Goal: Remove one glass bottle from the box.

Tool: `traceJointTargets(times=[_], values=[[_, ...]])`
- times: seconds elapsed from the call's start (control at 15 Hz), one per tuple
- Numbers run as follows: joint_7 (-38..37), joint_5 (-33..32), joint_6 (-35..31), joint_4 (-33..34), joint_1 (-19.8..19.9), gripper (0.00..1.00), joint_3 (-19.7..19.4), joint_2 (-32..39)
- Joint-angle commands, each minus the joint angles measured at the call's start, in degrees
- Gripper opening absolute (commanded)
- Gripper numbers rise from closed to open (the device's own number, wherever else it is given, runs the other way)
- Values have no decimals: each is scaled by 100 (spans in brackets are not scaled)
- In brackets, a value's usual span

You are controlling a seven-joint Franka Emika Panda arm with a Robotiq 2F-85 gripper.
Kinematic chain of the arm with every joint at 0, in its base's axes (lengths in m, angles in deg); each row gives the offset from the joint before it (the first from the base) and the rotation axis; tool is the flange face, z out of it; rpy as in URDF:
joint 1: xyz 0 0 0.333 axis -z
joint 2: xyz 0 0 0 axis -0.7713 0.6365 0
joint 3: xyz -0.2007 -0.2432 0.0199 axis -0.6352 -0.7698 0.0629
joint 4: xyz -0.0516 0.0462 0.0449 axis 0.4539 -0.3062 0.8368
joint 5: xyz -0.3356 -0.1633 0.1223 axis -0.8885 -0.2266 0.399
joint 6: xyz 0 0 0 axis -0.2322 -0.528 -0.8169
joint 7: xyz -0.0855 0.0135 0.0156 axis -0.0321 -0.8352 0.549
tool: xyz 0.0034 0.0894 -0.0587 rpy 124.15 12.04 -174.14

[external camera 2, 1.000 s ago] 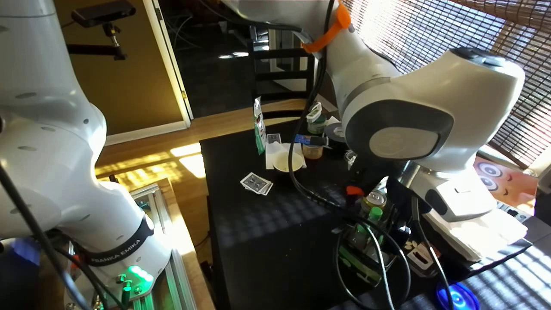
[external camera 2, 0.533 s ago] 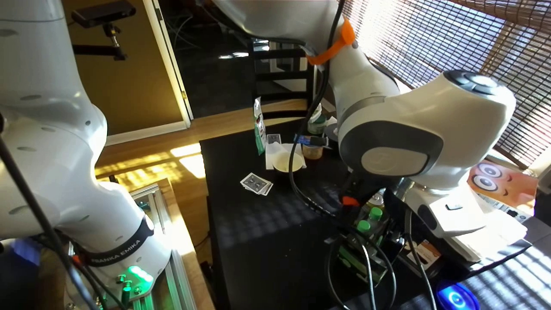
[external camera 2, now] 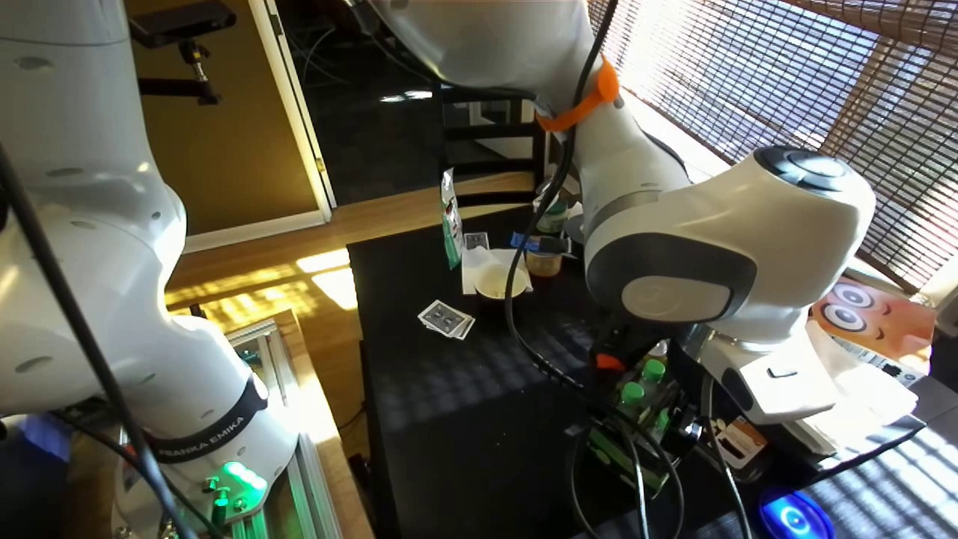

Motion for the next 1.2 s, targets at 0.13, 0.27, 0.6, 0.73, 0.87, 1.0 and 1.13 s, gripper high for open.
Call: traceJointTargets(times=[0.13,0.27,0.6,0.73,0.87,1.0,1.13], values=[[78,173,-107,-30,-37,52,62,110],[87,176,-115,-29,-46,29,87,124],[114,155,-82,-38,-57,7,108,54],[265,171,37,-133,-40,7,137,-239],[363,19,151,-263,-81,7,73,-621],[354,-274,402,-275,-154,7,-45,-948],[385,-486,655,-224,-162,7,-81,-1294]])
